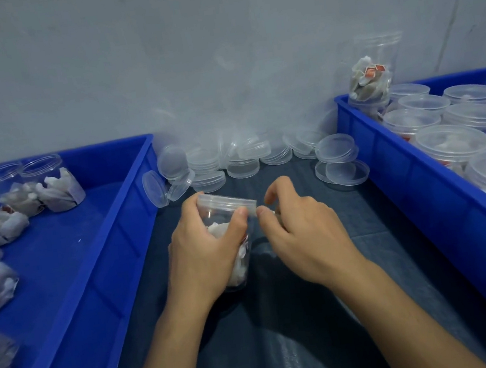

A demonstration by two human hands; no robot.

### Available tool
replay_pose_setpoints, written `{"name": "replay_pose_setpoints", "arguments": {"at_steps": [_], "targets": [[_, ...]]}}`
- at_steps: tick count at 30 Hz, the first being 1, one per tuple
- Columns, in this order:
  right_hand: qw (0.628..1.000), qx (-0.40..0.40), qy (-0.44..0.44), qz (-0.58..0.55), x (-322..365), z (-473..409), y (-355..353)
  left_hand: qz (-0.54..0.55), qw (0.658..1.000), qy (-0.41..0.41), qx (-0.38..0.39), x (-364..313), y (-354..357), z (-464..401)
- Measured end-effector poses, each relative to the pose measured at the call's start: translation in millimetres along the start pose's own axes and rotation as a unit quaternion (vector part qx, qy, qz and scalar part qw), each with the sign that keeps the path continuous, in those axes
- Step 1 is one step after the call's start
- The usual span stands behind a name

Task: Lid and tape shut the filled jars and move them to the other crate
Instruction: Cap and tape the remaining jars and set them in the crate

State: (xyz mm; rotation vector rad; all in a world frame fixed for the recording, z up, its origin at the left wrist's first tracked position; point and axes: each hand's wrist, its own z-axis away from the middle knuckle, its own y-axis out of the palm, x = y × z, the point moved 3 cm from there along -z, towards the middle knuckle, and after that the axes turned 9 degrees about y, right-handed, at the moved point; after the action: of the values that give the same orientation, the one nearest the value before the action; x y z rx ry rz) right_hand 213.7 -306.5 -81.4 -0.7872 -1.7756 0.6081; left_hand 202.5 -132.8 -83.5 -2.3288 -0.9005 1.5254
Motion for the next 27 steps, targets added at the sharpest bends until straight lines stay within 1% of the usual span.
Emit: {"name": "replay_pose_setpoints", "arguments": {"at_steps": [4, 11, 19, 23, 27], "targets": [[0.999, 0.026, 0.028, 0.008, -3.1, -2.1, -1.9, -0.009, 1.0, 0.005, -0.001, 0.4, 1.3, 1.8], [0.997, 0.075, 0.033, 0.01, -7.1, -4.6, -5.1, -0.006, 1.0, -0.007, 0.0, 1.2, 2.1, 0.2], [0.996, 0.078, 0.033, 0.039, -6.4, -4.4, -4.0, -0.016, 1.0, 0.001, -0.017, -2.8, -0.5, 3.2], [0.997, 0.067, 0.034, 0.03, -4.7, -4.1, -3.8, -0.044, 0.999, 0.005, -0.016, -4.8, 0.2, 4.4], [0.997, 0.071, 0.037, 0.017, -4.4, -3.0, -5.9, -0.047, 0.999, -0.009, -0.025, -5.2, 0.8, 4.4]]}}
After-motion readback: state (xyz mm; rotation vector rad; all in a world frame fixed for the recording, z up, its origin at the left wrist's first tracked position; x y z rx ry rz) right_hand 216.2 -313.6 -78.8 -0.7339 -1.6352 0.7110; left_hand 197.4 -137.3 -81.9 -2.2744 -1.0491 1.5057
